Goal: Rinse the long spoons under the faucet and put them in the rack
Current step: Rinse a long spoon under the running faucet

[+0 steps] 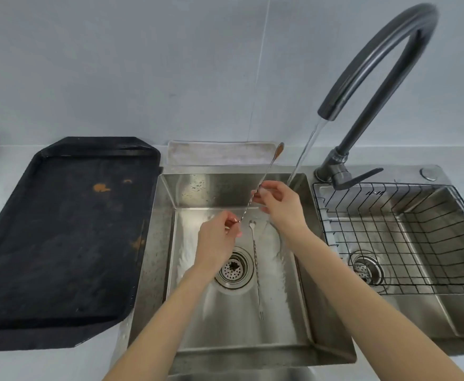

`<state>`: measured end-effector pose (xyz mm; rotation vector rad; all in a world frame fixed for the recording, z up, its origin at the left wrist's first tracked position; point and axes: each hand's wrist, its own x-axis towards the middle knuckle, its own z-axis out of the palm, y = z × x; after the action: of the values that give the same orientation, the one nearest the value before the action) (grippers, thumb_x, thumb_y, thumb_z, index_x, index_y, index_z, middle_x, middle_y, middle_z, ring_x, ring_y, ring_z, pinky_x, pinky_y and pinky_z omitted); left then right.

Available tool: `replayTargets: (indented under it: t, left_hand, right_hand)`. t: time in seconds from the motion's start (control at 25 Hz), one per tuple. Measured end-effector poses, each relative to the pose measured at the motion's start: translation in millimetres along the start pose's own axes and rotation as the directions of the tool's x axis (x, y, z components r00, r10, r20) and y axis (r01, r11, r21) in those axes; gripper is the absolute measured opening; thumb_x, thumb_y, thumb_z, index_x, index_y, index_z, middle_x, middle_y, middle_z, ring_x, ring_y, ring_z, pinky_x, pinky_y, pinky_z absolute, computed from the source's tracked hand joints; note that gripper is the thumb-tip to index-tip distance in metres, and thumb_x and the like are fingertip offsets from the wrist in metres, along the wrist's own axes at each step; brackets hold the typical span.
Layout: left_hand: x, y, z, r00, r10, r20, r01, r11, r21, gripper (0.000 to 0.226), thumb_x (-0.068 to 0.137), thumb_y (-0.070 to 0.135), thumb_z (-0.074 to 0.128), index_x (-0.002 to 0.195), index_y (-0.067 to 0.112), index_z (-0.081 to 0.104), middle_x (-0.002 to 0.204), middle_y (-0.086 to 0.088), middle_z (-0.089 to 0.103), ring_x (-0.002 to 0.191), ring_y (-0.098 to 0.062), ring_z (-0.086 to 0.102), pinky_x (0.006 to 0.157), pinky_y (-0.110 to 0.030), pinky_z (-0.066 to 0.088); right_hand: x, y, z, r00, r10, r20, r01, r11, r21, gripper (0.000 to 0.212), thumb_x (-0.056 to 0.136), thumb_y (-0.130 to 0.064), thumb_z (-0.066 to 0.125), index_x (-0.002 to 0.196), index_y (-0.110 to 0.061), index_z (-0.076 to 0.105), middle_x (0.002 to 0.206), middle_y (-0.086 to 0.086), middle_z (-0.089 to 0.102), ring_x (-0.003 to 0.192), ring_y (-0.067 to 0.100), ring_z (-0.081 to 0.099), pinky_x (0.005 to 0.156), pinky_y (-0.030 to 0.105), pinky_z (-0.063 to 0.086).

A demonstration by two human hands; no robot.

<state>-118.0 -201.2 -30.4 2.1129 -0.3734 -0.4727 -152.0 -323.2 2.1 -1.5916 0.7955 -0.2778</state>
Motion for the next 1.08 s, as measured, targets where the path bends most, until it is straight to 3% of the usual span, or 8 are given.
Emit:
replayTargets:
  t: [0.08, 0.2, 0.4, 0.56, 0.72, 0.84, 0.92, 1.08]
  left_hand:
    - [2, 2, 16, 1.0, -0.004, 0.019, 0.004, 1.0, -0.006, 0.011, 0.086, 0.01, 0.054, 0.079, 0.019, 0.053, 0.078, -0.001, 0.063, 0.085, -0.025, 0.068, 0.085, -0.037, 0.05]
    - [4, 6, 36, 0.997, -0.011, 0.079, 0.011, 1.0, -0.01, 0.011, 0.087, 0.011, 0.052, 0.08, 0.019, 0.053, 0.085, -0.004, 0.067, 0.088, -0.021, 0.067, 0.086, -0.028, 0.048]
    - [11, 0, 60, 0.988, -0.064, 0.143, 0.062, 0.998, 0.022, 0.012, 0.089, 0.014, 0.05, 0.095, 0.01, 0.059, 0.094, -0.006, 0.068, 0.093, -0.018, 0.064, 0.082, -0.019, 0.041]
    - [11, -8, 73, 0.979, -0.071, 0.193, 0.062, 0.997, 0.053, 0.014, 0.088, 0.014, 0.052, 0.096, 0.005, 0.058, 0.099, -0.01, 0.07, 0.089, -0.014, 0.063, 0.075, -0.007, 0.041]
    - [11, -6, 79, 0.971, -0.061, 0.231, 0.052, 0.998, 0.043, 0.017, 0.09, 0.014, 0.049, 0.098, 0.002, 0.057, 0.102, -0.009, 0.067, 0.096, -0.018, 0.062, 0.085, -0.016, 0.043]
    - [15, 0, 80, 0.963, -0.038, 0.269, 0.018, 0.997, 0.073, 0.022, 0.092, 0.021, 0.044, 0.101, 0.004, 0.057, 0.105, -0.008, 0.067, 0.1, -0.017, 0.062, 0.082, -0.016, 0.039]
    - [18, 8, 80, 0.962, 0.005, 0.272, -0.036, 0.993, 0.11, 0.025, 0.092, 0.025, 0.044, 0.1, 0.006, 0.059, 0.102, -0.008, 0.069, 0.099, -0.018, 0.063, 0.081, -0.019, 0.041]
    - [23, 25, 78, 0.981, 0.081, 0.178, -0.091, 0.995, 0.049, 0.027, 0.089, 0.031, 0.049, 0.088, 0.009, 0.064, 0.092, -0.006, 0.072, 0.088, -0.013, 0.065, 0.082, -0.023, 0.048]
  right_hand:
    - [5, 2, -19, 1.0, 0.021, 0.001, -0.021, 0.996, 0.088, 0.017, 0.09, -0.01, 0.051, 0.106, -0.011, 0.058, 0.086, -0.001, 0.069, 0.075, 0.008, 0.065, 0.075, 0.023, 0.053]
    - [12, 4, -41, 0.999, 0.041, 0.013, -0.042, 0.985, 0.167, 0.021, 0.09, -0.009, 0.052, 0.11, -0.01, 0.058, 0.082, -0.004, 0.067, 0.074, 0.005, 0.063, 0.06, 0.008, 0.05]
    - [22, 3, -59, 0.999, 0.019, 0.045, -0.027, 0.981, 0.19, 0.016, 0.089, -0.009, 0.053, 0.101, -0.017, 0.06, 0.088, -0.002, 0.068, 0.077, 0.007, 0.062, 0.06, 0.008, 0.05]
    - [30, -5, -68, 0.996, -0.058, 0.061, 0.045, 0.98, 0.196, 0.018, 0.09, -0.011, 0.051, 0.093, -0.026, 0.06, 0.094, -0.001, 0.068, 0.083, 0.007, 0.063, 0.068, 0.012, 0.049]
    - [30, -8, -67, 0.983, -0.147, 0.113, 0.134, 0.985, 0.11, 0.014, 0.088, -0.01, 0.054, 0.098, -0.012, 0.065, 0.083, -0.006, 0.067, 0.073, -0.002, 0.065, 0.063, 0.005, 0.047]
    - [27, -8, -64, 0.982, -0.183, 0.043, 0.179, 0.98, 0.092, 0.01, 0.086, -0.014, 0.059, 0.082, -0.022, 0.064, 0.078, -0.006, 0.068, 0.075, 0.006, 0.065, 0.068, 0.007, 0.051]
    - [27, -10, -62, 0.979, -0.204, 0.017, 0.201, 0.975, 0.093, 0.011, 0.085, -0.015, 0.06, 0.08, -0.024, 0.063, 0.074, -0.007, 0.067, 0.07, 0.0, 0.064, 0.066, 0.006, 0.05]
    - [28, -13, -60, 0.969, -0.247, 0.02, 0.246, 0.968, 0.055, 0.015, 0.086, -0.011, 0.057, 0.099, -0.012, 0.067, 0.077, -0.007, 0.066, 0.068, -0.006, 0.061, 0.064, 0.003, 0.046]
